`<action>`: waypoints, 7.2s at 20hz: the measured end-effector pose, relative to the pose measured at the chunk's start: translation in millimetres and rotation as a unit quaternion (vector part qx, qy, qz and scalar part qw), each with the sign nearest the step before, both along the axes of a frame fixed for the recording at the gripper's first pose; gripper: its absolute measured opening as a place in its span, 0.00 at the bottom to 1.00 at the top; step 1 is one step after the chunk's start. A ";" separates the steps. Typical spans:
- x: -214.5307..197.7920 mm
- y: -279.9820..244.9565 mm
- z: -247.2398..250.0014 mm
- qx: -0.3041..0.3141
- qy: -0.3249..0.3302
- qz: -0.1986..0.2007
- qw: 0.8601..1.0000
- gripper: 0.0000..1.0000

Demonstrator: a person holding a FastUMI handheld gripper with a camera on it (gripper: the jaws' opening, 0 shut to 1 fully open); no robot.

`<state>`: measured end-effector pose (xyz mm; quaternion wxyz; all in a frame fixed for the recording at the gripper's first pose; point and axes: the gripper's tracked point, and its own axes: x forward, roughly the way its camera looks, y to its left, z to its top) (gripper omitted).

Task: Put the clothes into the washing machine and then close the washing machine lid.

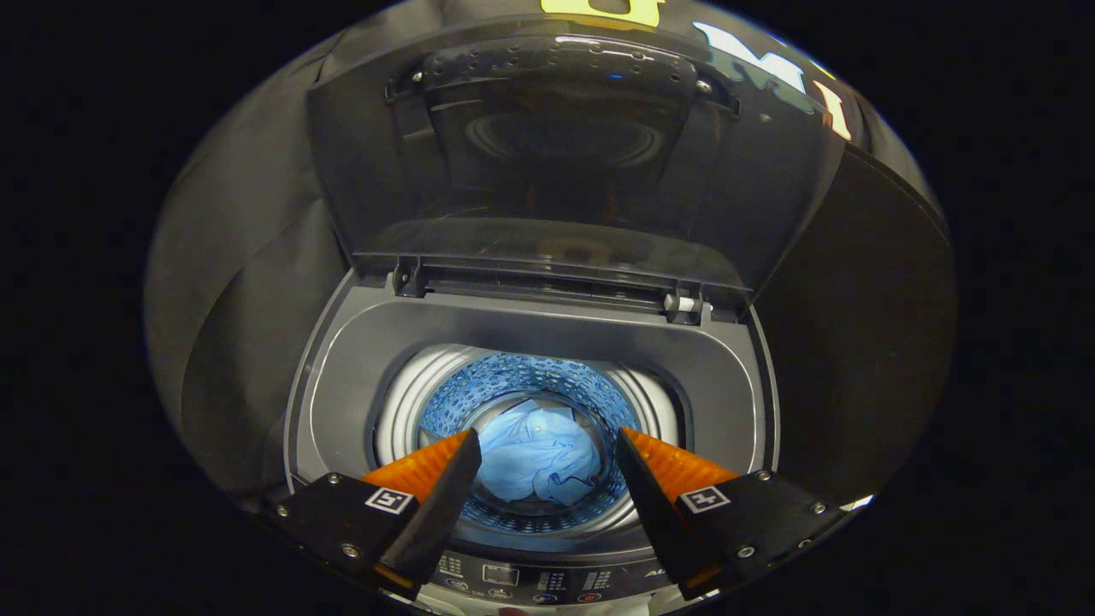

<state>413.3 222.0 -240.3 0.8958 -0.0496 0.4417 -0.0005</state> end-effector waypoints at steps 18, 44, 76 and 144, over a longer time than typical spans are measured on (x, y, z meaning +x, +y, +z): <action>3.5 11.4 211.5 -0.028 -0.218 -0.050 0.974 0.97; 208.7 -8.5 221.7 -0.002 -0.119 -0.042 0.992 0.97; 164.2 -7.1 203.9 0.006 -0.146 -0.053 0.988 0.98; -356.8 -217.4 269.8 0.001 -0.369 0.022 0.929 0.97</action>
